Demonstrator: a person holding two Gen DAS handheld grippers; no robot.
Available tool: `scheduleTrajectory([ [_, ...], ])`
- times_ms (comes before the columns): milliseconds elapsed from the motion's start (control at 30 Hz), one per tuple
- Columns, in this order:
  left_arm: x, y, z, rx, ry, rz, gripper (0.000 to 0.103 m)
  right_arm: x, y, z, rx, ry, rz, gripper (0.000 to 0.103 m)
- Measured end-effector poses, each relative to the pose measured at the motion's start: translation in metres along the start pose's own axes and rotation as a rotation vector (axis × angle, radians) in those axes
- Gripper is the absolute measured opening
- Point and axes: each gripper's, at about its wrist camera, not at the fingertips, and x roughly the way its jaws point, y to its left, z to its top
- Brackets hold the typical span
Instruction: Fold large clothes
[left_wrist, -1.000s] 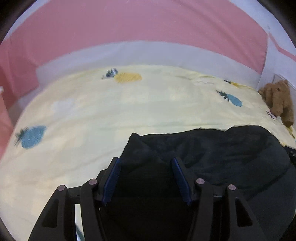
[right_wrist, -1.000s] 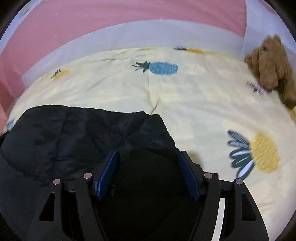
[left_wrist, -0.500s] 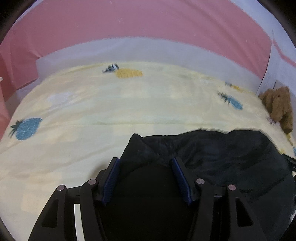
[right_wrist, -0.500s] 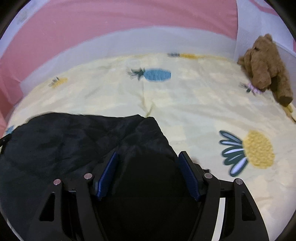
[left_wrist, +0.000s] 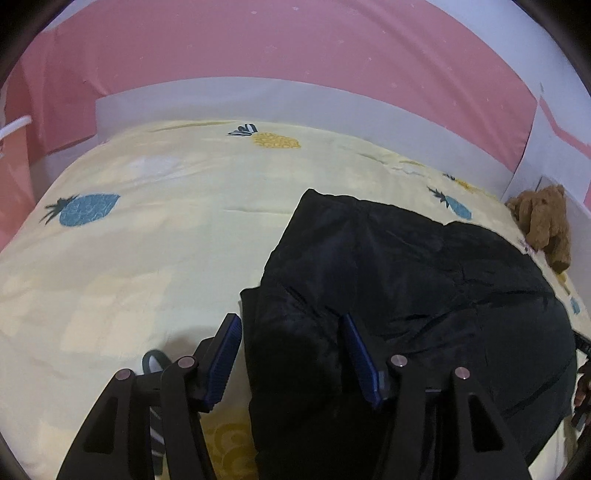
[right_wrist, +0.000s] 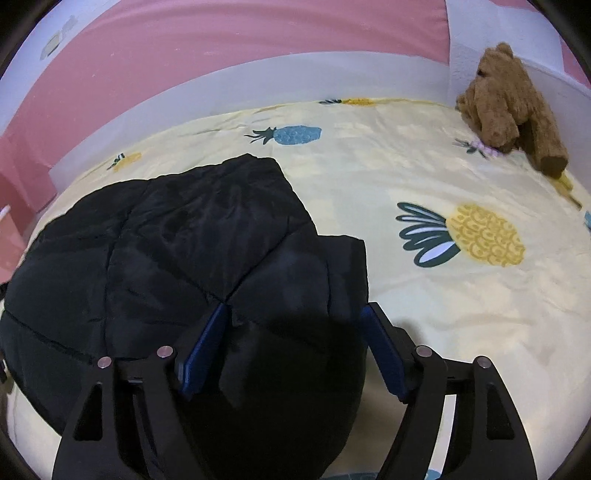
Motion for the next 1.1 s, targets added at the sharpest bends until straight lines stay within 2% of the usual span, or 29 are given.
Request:
scheduleTrajectory([
  [100,-0.006,0.002,0.006,-0.011,0.010,-0.006,0.057,-0.011,-0.002,-0.003,0.021,-0.002,-0.002,0.074],
  [233,-0.025,0.011,0.004,-0.031,-0.014,-0.040,0.057,-0.020,-0.008,-0.017,0.041,0.019,0.039,0.074],
  [400,-0.004,0.016,-0.007,-0.055,0.039,-0.059,0.057,0.002,-0.018,-0.014,0.093,0.070,0.093,0.074],
  [633,0.016,0.017,0.012,-0.065,0.114,-0.078,0.059,0.019,-0.021,0.000,0.108,0.108,0.118,0.075],
  [833,0.024,0.023,0.006,-0.102,0.128,-0.091,0.064,0.019,-0.024,-0.006,0.123,0.115,0.141,0.075],
  [1100,0.023,0.006,0.002,-0.026,0.095,-0.001,0.065,0.020,-0.023,-0.008,0.109,0.119,0.146,0.075],
])
